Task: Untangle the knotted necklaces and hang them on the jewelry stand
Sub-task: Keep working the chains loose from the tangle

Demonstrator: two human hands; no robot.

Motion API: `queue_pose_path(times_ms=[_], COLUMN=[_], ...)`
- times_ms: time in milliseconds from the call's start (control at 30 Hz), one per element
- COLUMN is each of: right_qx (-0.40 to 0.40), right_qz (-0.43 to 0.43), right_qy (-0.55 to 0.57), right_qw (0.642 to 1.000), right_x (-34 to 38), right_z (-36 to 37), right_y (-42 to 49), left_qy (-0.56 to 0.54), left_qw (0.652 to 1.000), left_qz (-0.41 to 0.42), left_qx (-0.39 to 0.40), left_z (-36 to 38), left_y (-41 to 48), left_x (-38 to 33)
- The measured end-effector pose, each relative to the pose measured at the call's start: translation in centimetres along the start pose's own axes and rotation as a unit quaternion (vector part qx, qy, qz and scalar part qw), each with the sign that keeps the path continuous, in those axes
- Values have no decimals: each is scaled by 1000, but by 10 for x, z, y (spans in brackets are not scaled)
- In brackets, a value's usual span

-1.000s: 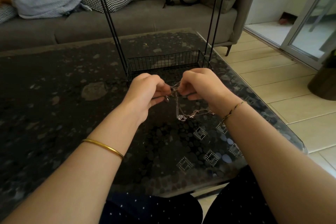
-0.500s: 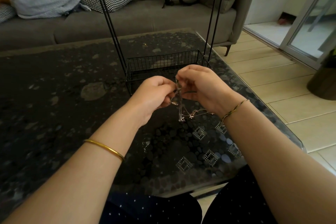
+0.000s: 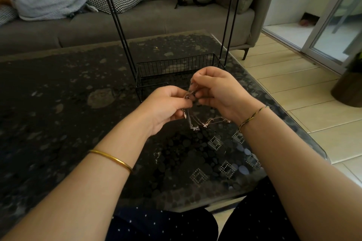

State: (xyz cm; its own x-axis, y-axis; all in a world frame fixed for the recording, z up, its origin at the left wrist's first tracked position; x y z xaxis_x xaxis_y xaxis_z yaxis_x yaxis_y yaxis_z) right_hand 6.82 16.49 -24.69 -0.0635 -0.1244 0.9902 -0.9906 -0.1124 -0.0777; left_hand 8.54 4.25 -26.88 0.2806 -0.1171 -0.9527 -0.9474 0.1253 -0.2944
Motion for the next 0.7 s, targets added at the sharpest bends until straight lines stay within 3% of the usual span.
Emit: queue_pose_path(times_ms=[433,700], right_qx=[-15,-6], right_qz=[3,-1], right_qy=[11,-30], right_qw=[1000,1000], right_x=[-1,-1], right_z=[-2,0], right_y=[2,2], left_qy=[-82,-81], left_qw=[997,995], left_qz=[-6,22], left_qx=[13,-51], left_z=[0,-9], left_y=[-2,-2], left_x=[-3,-7])
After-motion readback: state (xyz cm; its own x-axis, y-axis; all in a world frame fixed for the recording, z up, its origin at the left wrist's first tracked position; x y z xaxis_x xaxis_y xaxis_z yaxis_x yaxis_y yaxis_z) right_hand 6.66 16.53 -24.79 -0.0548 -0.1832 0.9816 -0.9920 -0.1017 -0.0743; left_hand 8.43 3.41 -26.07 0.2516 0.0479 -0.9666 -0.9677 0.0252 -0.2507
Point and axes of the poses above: each hand's wrist, its own y-axis towards the middle knuckle, its own z-axis out of the palm, x = y × z, the point moved 7 cm from there along y, towards the middle knuckle, and after that the axes turned 6 degrees about -y, right-handed, at the moved point
